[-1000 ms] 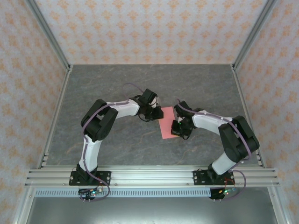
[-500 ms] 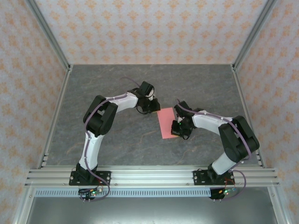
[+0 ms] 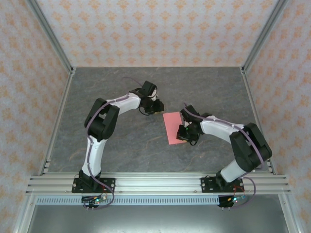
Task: Fold a paper plane with a square sheet of paper (fold left side to right side)
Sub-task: Rotate the square sheet of paper at the center of the table.
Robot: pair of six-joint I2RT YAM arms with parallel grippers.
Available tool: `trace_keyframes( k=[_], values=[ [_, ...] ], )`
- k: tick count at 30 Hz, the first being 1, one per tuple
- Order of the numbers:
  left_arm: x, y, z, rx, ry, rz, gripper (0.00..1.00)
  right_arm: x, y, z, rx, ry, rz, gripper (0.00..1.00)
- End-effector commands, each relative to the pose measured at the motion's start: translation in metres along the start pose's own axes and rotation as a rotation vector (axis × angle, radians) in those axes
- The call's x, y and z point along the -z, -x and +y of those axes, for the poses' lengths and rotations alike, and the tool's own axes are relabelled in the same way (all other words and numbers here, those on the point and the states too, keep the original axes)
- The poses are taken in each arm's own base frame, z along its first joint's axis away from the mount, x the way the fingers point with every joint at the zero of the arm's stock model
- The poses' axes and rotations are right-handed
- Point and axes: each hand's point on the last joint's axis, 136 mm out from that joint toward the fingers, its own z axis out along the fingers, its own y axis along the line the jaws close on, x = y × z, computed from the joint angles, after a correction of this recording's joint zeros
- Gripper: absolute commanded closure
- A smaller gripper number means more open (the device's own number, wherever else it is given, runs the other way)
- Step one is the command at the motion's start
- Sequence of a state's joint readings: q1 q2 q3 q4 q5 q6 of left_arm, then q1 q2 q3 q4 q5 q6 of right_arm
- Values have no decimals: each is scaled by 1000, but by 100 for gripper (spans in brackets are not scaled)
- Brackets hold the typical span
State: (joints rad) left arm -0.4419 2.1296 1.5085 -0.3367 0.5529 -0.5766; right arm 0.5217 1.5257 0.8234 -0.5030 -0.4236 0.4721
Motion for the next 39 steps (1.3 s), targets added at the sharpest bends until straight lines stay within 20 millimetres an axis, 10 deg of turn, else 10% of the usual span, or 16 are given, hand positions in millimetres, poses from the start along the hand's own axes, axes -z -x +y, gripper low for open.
trace_keyframes(
  k=[1,12,39],
  values=[
    [73,22,-18,-44,-22,-181,69,37,24,10,38,-7,-149,62],
    [140,-39,17,23,-27,-361,49,23,21,-13,52,-136,-114,2],
    [159,-65,47,11,73,-390,41,-20,-11,25,120,-180,19,0]
  ],
)
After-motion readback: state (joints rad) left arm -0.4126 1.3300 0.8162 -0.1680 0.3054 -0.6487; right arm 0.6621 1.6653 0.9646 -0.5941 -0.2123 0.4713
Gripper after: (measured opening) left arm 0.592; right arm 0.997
